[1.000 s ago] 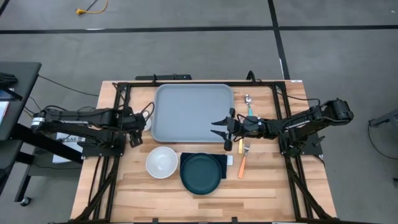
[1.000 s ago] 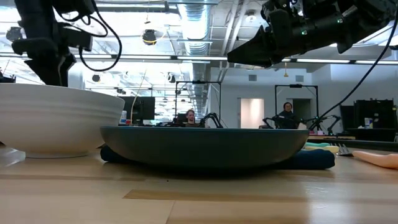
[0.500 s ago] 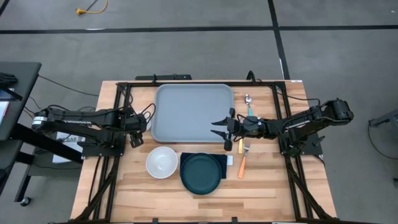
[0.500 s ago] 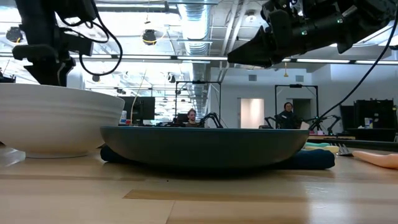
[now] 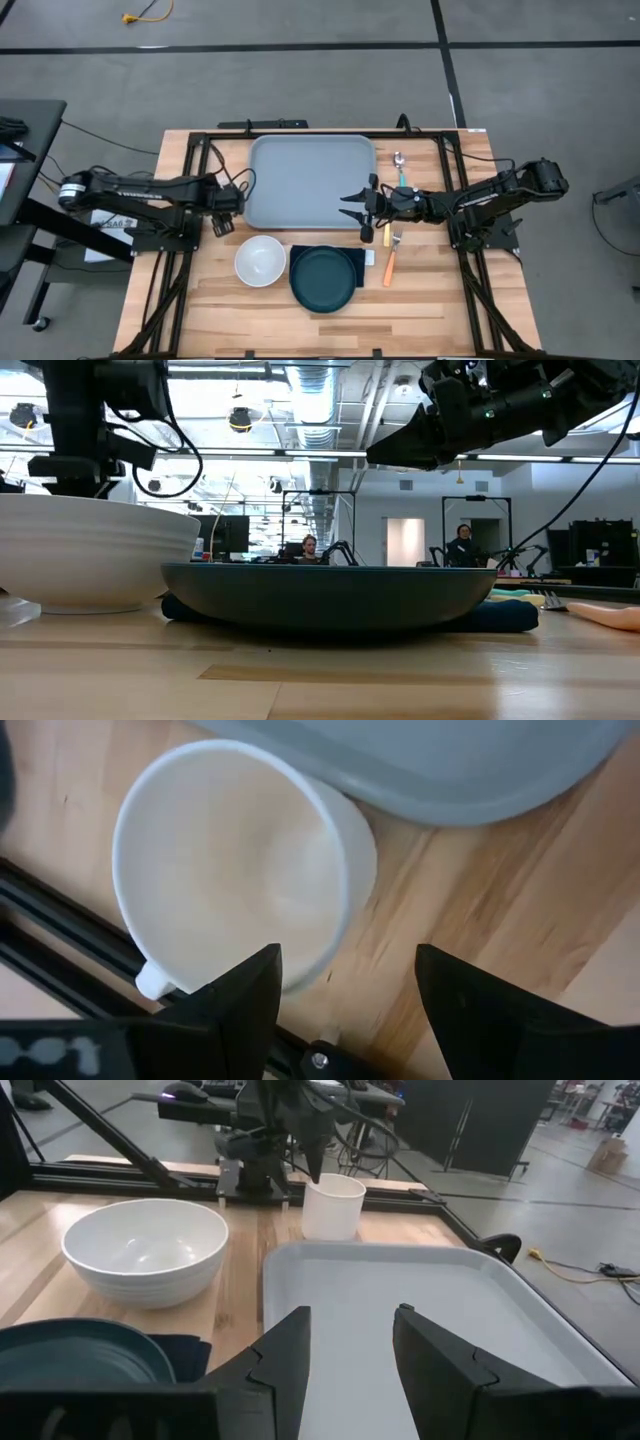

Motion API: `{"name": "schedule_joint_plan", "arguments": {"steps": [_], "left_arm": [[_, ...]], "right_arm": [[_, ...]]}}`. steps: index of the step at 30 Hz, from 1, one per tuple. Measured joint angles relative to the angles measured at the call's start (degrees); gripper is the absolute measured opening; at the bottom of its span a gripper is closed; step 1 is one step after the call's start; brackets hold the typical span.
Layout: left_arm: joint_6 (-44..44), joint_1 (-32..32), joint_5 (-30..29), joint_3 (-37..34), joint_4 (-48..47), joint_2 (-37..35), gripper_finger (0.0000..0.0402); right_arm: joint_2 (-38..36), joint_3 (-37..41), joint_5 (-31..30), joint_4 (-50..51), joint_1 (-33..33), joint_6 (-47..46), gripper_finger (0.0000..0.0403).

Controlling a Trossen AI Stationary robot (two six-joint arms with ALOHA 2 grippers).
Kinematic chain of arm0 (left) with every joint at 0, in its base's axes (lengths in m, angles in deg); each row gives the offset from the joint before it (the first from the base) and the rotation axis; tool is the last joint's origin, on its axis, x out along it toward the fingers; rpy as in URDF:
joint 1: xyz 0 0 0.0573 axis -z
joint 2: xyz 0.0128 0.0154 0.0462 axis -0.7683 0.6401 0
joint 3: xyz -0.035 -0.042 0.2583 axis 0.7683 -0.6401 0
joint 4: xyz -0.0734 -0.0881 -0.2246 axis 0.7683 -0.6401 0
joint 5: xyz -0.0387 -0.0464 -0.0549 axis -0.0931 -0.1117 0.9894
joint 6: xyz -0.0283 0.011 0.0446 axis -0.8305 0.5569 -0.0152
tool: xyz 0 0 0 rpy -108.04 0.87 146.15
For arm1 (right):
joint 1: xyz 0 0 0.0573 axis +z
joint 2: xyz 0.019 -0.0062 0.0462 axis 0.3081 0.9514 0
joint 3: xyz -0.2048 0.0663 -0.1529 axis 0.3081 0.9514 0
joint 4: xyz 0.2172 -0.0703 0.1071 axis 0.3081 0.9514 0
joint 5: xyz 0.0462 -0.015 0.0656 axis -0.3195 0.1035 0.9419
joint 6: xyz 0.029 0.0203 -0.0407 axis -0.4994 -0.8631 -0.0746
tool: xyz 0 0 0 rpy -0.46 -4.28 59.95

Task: Set up tray
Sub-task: Put the white mug on the top left of the gray tray

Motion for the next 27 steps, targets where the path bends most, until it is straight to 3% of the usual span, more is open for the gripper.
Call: {"name": "schedule_joint_plan", "arguments": {"steps": [15, 27], "left_arm": [[-0.39, -2.99, 0.24, 0.04, -0.02, 4.02, 0.0214], [-0.70, -3.01, 0.63, 0.04, 0.03, 4.00, 0.0084]], "right_arm": [[0.00, 0.00, -0.01, 0.17, -0.01, -0.01, 0.0136], [0.00, 0.00, -0.02, 0.44, -0.02, -0.02, 0.0136]]}}
